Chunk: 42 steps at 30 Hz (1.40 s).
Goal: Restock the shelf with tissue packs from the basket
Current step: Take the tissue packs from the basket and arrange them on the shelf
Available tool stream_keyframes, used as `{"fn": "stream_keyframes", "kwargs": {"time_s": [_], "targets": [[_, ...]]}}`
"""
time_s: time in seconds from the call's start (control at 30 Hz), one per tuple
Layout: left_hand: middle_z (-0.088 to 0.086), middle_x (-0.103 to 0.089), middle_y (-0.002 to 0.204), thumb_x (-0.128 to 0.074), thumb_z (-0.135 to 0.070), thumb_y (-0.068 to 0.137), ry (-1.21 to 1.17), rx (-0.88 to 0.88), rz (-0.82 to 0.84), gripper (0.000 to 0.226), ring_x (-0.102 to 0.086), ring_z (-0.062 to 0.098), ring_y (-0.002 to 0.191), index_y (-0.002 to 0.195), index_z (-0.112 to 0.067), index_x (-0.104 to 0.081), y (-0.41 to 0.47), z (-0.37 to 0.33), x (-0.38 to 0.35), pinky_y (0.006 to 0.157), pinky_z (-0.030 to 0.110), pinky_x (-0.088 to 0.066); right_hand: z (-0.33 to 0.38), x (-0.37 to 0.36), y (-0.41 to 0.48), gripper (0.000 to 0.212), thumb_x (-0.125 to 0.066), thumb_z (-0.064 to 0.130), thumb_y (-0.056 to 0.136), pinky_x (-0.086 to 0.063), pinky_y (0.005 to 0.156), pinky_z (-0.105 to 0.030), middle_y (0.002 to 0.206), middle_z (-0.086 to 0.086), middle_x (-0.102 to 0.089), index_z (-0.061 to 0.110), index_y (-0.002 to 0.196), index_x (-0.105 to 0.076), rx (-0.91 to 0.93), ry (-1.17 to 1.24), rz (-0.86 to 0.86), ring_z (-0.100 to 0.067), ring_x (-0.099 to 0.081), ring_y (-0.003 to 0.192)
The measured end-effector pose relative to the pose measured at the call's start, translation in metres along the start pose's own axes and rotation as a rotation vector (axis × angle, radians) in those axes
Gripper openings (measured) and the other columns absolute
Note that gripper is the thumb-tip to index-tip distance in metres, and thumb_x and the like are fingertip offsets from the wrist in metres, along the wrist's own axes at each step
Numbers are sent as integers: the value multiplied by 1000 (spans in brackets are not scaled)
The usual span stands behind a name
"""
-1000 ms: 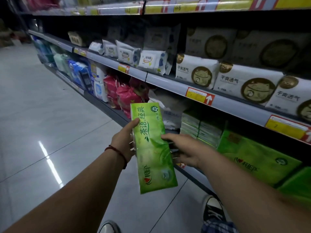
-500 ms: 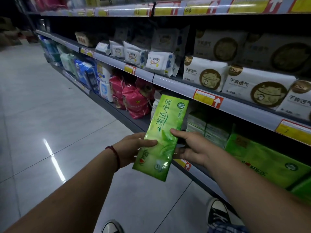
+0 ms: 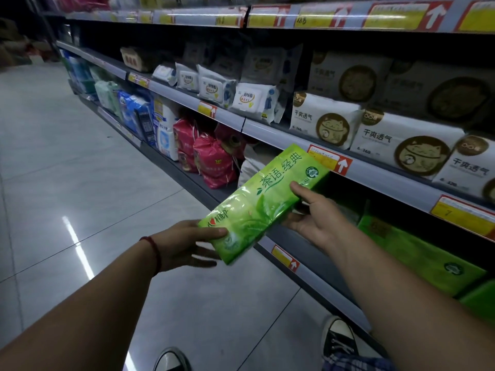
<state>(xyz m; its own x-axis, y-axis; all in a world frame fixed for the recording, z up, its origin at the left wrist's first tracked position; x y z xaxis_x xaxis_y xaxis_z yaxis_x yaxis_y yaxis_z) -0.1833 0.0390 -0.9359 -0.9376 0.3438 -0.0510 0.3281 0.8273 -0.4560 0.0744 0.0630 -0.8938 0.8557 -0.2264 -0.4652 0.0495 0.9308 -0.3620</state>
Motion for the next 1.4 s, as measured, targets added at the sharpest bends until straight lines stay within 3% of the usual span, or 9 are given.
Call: {"fn": "stream_keyframes", "kwargs": {"time_s": [0.1, 0.3, 0.47, 0.67, 0.87, 1.03, 1.2, 1.33, 1.4], "targets": [[11, -79, 111, -104, -44, 32, -161, -106, -148, 104, -77, 22, 86, 125, -15, -68, 2, -9, 18, 75, 36, -63, 8, 7, -1, 35, -77, 12, 87, -60, 86, -58, 116, -17, -72, 10, 120, -66, 30, 7, -37, -40, -70, 107], [9, -79, 111, -72, -27, 91, -602, -204, -339, 34, -74, 31, 103, 122, -13, -67, 3, -21, 26, 94, 54, -57, 19, 16, -3, 26, -82, 19, 83, -60, 89, -53, 102, -16, -75, 9, 104, -70, 73, 15, -92, -36, -70, 102], [13, -76, 121, -65, -27, 98, -927, -372, -298, 34, -74, 30, 111, 127, -10, -65, 4, -37, 12, 93, 50, -59, 2, -3, -6, 30, -76, 10, 87, -63, 77, -51, 108, -21, -77, 0, 113, -67, 7, 41, 16, -36, -77, 93], [8, -75, 104, -72, -16, 93, -827, -247, -348, 21, -72, 30, 97, 113, -16, -65, 18, -35, -19, 65, 44, -64, -20, -26, -9, 35, -74, 9, 89, -60, 89, -54, 116, -21, -75, 3, 123, -67, -107, -62, 118, -37, -74, 101], [6, -74, 119, -79, -22, 86, -694, -204, -419, 38, -69, 25, 107, 122, -18, -68, 21, -27, -6, 82, 40, -57, -15, -5, -1, 78, -84, 23, 81, -55, 89, -44, 125, -7, -66, 15, 148, -45, 52, -443, 20, -27, -68, 105], [12, -77, 118, -87, -36, 77, -490, -125, -354, 59, -71, 32, 115, 128, -13, -68, 30, -23, -10, 101, 53, -56, -35, -17, -6, 25, -75, 19, 90, -61, 88, -43, 106, -12, -78, 7, 112, -75, -107, -415, 249, -26, -75, 92], [15, -76, 120, -94, -49, 54, -347, -14, -268, 85, -72, 38, 113, 127, -13, -69, 41, -12, -22, 103, 57, -53, -45, -13, -3, 38, -72, 7, 91, -62, 78, -52, 114, -27, -73, -12, 122, -65, -228, -385, 223, -36, -75, 89], [18, -76, 117, -91, -33, 63, -263, 34, -225, 71, -71, 41, 113, 127, -10, -68, 45, -5, -33, 101, 58, -55, -51, -3, -1, 37, -71, 7, 92, -57, 87, -64, 118, -25, -72, -10, 124, -63, -278, -362, 168, -43, -74, 98], [19, -77, 115, -87, -28, 69, -277, 23, -244, 63, -71, 41, 112, 126, -8, -68, 47, -6, -36, 100, 59, -55, -50, 0, 0, 36, -68, 7, 93, -62, 73, -56, 118, -21, -72, -8, 125, -62, -281, -351, 157, -36, -77, 76]]}}
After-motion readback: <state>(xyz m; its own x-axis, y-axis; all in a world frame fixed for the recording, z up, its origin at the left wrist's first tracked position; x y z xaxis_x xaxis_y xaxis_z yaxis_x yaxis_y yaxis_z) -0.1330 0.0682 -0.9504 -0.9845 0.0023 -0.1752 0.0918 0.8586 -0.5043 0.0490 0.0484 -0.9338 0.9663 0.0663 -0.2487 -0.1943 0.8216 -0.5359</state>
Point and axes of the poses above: each hand's wrist, its own y-axis towards the middle knuckle, its own x-axis out of the back of the hand, z = x × y, the point moved 6 cm from there along y, towards the middle knuckle
